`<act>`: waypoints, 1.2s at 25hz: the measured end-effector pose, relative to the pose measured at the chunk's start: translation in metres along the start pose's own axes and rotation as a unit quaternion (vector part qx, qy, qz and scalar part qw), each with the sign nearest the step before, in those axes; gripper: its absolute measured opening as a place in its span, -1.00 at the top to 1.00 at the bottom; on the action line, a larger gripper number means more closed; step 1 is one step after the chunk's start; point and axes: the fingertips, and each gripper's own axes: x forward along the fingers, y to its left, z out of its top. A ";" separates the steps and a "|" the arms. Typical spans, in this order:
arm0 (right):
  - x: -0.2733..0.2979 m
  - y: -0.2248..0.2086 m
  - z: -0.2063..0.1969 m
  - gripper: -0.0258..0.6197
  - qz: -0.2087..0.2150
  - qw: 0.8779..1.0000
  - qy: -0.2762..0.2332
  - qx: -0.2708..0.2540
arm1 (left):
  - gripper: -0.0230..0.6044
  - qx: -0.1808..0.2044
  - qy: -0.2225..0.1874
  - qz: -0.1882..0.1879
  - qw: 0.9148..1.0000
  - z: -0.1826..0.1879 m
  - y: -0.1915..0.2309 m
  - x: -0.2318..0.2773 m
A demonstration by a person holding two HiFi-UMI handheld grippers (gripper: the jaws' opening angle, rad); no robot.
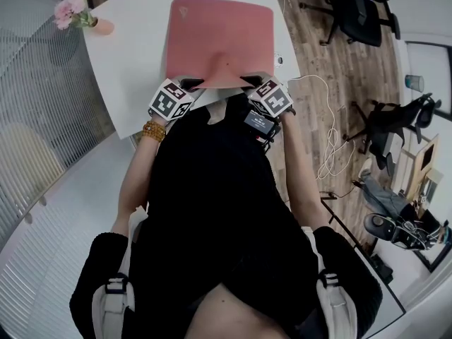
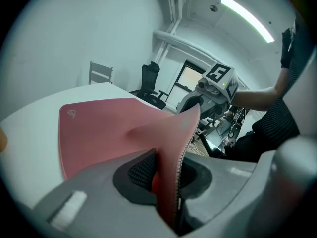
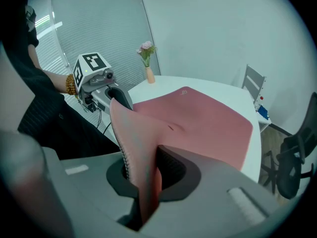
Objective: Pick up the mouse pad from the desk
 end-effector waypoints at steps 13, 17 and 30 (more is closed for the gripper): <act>-0.033 0.021 0.020 0.77 0.014 0.999 -0.008 -0.040 | 0.76 0.002 -0.040 -0.010 0.999 0.016 -0.022 -0.032; -0.047 0.023 0.032 0.77 0.016 0.999 -0.021 -0.044 | 0.77 0.008 -0.067 -0.008 0.998 0.032 -0.025 -0.046; -0.084 0.028 0.075 0.78 0.020 0.996 -0.058 -0.058 | 0.81 0.039 -0.141 0.036 0.989 0.083 -0.020 -0.089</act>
